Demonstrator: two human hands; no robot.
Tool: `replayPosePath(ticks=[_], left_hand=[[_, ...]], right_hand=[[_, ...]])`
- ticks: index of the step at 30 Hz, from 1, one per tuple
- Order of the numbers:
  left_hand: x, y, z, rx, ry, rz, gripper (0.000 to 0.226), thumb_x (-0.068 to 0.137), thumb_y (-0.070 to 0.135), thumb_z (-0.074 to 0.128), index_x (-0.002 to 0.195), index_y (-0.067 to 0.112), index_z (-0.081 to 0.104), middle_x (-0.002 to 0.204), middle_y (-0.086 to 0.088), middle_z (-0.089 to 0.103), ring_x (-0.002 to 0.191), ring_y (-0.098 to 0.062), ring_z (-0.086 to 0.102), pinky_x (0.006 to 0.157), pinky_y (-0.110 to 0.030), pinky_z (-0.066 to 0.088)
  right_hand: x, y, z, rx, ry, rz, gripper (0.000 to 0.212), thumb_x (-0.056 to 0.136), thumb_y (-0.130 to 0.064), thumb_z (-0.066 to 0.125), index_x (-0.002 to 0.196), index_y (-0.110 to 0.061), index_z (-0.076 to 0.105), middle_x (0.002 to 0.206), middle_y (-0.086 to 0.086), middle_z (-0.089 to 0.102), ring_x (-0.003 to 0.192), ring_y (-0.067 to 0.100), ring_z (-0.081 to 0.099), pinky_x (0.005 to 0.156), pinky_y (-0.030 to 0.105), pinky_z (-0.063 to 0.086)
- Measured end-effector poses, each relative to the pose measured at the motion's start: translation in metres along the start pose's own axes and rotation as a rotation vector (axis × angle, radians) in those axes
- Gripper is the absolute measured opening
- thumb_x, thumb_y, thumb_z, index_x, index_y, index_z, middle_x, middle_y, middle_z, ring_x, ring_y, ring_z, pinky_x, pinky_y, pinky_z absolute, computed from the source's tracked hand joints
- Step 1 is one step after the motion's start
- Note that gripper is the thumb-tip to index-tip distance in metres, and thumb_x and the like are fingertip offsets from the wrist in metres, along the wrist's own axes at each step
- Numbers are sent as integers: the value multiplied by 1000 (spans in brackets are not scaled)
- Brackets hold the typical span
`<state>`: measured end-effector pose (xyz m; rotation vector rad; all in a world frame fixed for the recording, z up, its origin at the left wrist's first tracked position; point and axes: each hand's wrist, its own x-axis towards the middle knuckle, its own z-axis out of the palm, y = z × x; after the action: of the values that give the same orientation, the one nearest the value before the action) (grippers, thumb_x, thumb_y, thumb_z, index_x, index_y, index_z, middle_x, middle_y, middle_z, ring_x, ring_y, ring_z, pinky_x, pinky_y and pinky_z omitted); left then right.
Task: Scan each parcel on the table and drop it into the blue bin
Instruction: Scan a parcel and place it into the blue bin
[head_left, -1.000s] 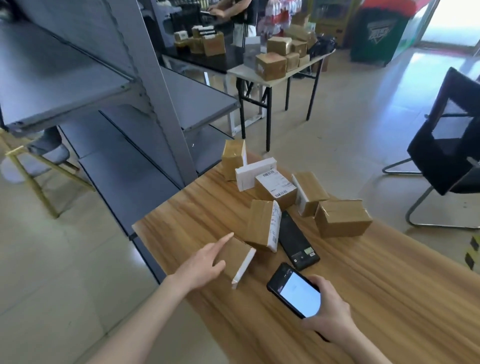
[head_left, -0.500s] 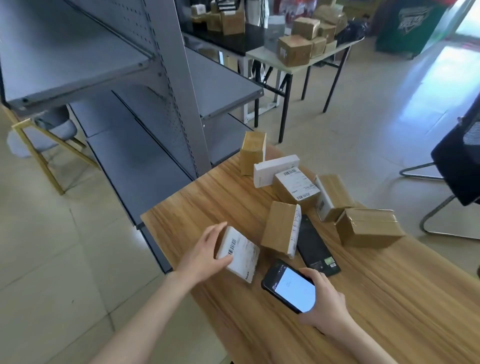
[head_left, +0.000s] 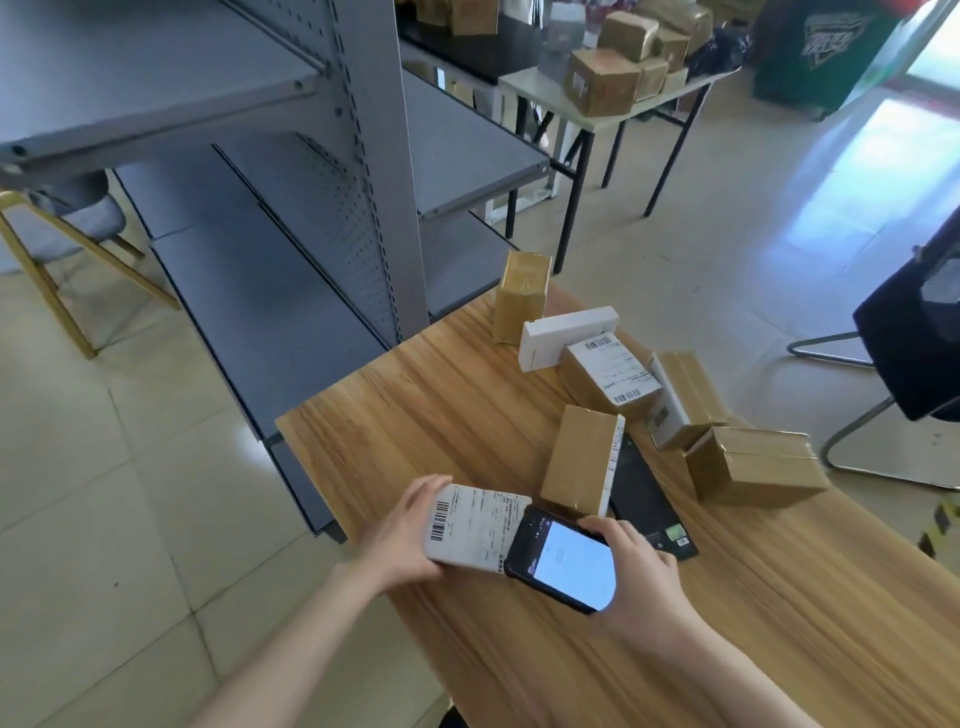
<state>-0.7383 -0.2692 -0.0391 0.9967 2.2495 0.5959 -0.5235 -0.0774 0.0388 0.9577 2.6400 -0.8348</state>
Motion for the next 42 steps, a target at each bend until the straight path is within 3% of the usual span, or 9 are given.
replayPosePath(ticks=[3, 7, 11, 16, 24, 32, 37, 42], left_hand=[[2, -5, -9, 6, -6, 47, 104, 53, 28, 74, 141, 38, 21, 142, 21, 24, 126, -10, 42, 95, -42, 49], [5, -10, -28, 44, 56, 119, 106, 51, 29, 75, 140, 42, 18, 140, 24, 23, 119, -4, 39, 81, -30, 51], [6, -11, -48, 127, 84, 207, 107, 56, 31, 77, 146, 35, 20, 145, 15, 25, 130, -8, 31, 94, -36, 49], [5, -7, -59, 222, 67, 283, 103, 63, 31, 77, 150, 26, 21, 147, 9, 29, 130, -13, 34, 99, -37, 46], [-6, 7, -61, 322, 66, 384, 105, 66, 38, 77, 151, 28, 17, 147, 10, 27, 131, -10, 31, 95, -36, 50], [-45, 63, -8, 314, -18, 533, 107, 63, 57, 72, 150, 29, 18, 140, 10, 32, 120, -7, 39, 98, -29, 46], [-90, 134, 64, 325, -128, 691, 107, 57, 62, 66, 149, 32, 21, 137, 15, 33, 123, -5, 42, 96, -26, 46], [-153, 219, 162, 375, -325, 911, 110, 54, 66, 67, 149, 37, 20, 137, 19, 29, 124, -3, 40, 101, -25, 44]], right_hand=[[8, -13, -9, -83, 4, -49, 94, 63, -37, 83, 137, -40, 26, 139, -13, 39, 130, 11, 34, 114, 45, 18], [18, -32, -20, -218, 16, -128, 90, 65, -41, 81, 136, -41, 25, 137, -14, 40, 128, 10, 34, 111, 42, 19], [25, -48, -25, -276, 56, -120, 90, 64, -43, 80, 136, -40, 25, 135, -13, 41, 127, 11, 36, 109, 40, 20], [23, -55, -26, -313, 43, -65, 96, 61, -38, 83, 138, -38, 25, 133, -12, 42, 125, 12, 37, 110, 43, 22], [-21, -44, -27, -304, 79, 9, 97, 64, -39, 82, 140, -36, 23, 141, -10, 38, 130, 14, 34, 113, 45, 20], [-142, 21, -19, -6, 267, 166, 88, 67, -41, 76, 139, -36, 26, 136, -13, 38, 127, 11, 38, 98, 37, 31], [-272, 84, 14, 282, 457, 381, 91, 57, -36, 75, 137, -38, 32, 129, -20, 42, 121, 4, 42, 93, 33, 31], [-423, 133, 74, 527, 684, 679, 92, 49, -25, 76, 131, -38, 37, 114, -22, 40, 101, 1, 40, 91, 31, 30]])
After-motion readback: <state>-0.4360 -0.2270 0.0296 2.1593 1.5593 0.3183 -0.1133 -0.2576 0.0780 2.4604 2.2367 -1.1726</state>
